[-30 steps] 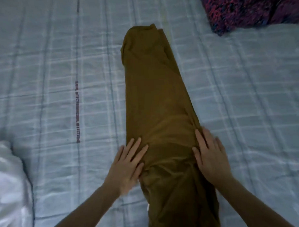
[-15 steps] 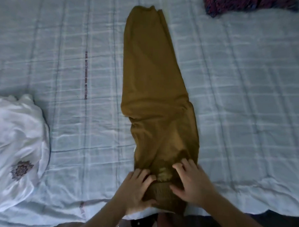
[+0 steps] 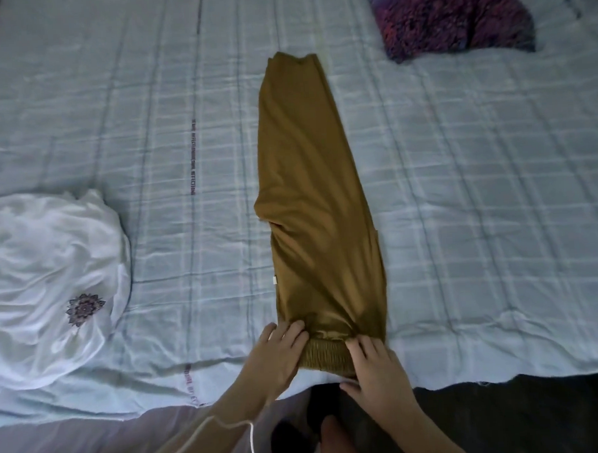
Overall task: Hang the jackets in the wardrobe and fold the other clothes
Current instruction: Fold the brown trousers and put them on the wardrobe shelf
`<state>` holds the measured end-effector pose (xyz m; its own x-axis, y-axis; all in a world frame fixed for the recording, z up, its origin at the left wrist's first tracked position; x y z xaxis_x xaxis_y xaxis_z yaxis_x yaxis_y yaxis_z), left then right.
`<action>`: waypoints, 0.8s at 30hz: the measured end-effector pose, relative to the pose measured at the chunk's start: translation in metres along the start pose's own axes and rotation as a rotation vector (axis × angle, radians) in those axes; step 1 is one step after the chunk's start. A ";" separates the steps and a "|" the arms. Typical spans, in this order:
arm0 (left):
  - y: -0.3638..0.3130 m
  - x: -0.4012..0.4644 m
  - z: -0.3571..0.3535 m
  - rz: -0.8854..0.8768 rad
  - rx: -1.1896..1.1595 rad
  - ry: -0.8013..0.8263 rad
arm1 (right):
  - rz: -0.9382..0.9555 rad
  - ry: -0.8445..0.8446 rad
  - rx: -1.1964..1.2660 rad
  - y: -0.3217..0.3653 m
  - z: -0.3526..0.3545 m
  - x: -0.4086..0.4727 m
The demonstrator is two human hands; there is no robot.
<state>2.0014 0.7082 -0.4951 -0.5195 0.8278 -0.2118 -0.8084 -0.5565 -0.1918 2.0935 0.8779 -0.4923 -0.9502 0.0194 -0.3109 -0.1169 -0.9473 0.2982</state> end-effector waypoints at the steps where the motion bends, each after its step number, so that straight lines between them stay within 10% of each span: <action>1: -0.003 -0.001 -0.003 0.016 0.000 0.008 | -0.020 0.012 0.001 0.000 -0.002 0.000; 7: 0.013 0.018 0.005 0.146 -0.282 0.084 | -0.064 0.131 0.242 -0.023 0.015 0.016; 11: 0.023 0.037 0.028 0.020 -0.457 0.019 | 0.003 -0.142 0.209 -0.034 0.038 0.020; 16: 0.021 0.037 0.027 -0.238 -0.207 0.128 | 0.127 -0.226 0.069 -0.030 0.041 0.021; 24: 0.031 0.020 0.010 -0.057 -0.348 0.147 | 0.143 -0.123 -0.012 -0.034 0.039 0.024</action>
<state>1.9631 0.7081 -0.4955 -0.4104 0.8531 -0.3221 -0.6794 -0.5217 -0.5160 2.0637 0.9228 -0.4747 -0.9851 -0.0779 -0.1531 0.0251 -0.9470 0.3202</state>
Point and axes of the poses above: each hand's wrist, its own x-axis towards the middle knuckle, its own z-axis out of the back of the hand, y = z × x, the point moved 4 cm from there along x, towards the middle knuckle, and after that the axes turned 1 degree about z, right-handed, at the moved point
